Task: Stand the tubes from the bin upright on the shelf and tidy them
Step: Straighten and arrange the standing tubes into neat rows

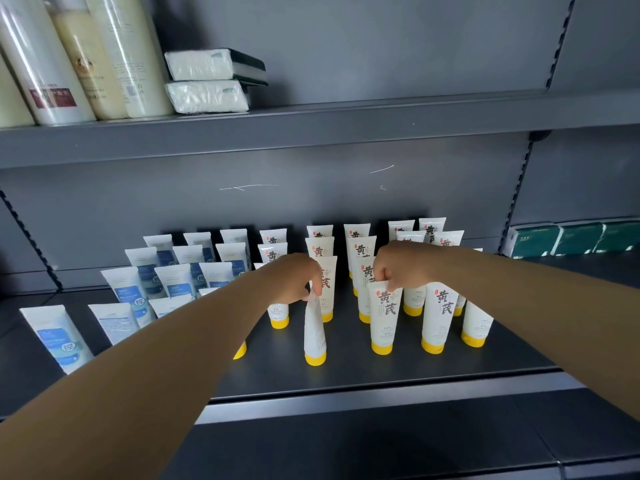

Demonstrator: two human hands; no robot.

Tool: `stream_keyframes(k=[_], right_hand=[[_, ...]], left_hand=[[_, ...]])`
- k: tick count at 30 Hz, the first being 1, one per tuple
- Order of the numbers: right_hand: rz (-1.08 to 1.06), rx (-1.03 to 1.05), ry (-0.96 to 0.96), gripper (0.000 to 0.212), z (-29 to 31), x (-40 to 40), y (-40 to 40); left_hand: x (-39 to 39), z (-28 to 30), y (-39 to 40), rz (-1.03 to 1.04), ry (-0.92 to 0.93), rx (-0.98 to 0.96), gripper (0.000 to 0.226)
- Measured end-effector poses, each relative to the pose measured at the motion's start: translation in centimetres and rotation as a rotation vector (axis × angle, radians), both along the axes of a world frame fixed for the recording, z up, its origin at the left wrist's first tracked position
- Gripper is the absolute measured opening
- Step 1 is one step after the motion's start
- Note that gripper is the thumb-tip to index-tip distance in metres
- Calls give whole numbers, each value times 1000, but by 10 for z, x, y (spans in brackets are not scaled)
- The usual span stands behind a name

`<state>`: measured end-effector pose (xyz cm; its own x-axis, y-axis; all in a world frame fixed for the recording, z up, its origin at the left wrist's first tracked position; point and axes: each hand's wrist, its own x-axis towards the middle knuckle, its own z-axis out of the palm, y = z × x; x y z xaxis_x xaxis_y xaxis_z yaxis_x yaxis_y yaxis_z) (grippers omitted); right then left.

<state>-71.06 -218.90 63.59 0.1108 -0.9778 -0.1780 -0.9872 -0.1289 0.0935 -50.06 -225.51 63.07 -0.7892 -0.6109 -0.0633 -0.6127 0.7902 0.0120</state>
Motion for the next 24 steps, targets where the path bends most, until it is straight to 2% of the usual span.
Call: stream_keyframes(k=[6,12,18,21,24], right_hand=[[-3,-16,-11,15,-2,2,3],[-14,-19,-22,20,-2,3,4],[-46,-38,-34,14,-3,3,5],[-38,-37,-34,20,-2,4,6],[-48,-26,-47,16,-2,6,7]], left_hand=[[-1,-3,-1,74,102,104,28],[-4,-8,-2,126,155,79,25],[-12,-13,-1,151,204,99,27],[-15,-14,-1,160,208,108,28],[-15,-14,-2,168,194,108,27]])
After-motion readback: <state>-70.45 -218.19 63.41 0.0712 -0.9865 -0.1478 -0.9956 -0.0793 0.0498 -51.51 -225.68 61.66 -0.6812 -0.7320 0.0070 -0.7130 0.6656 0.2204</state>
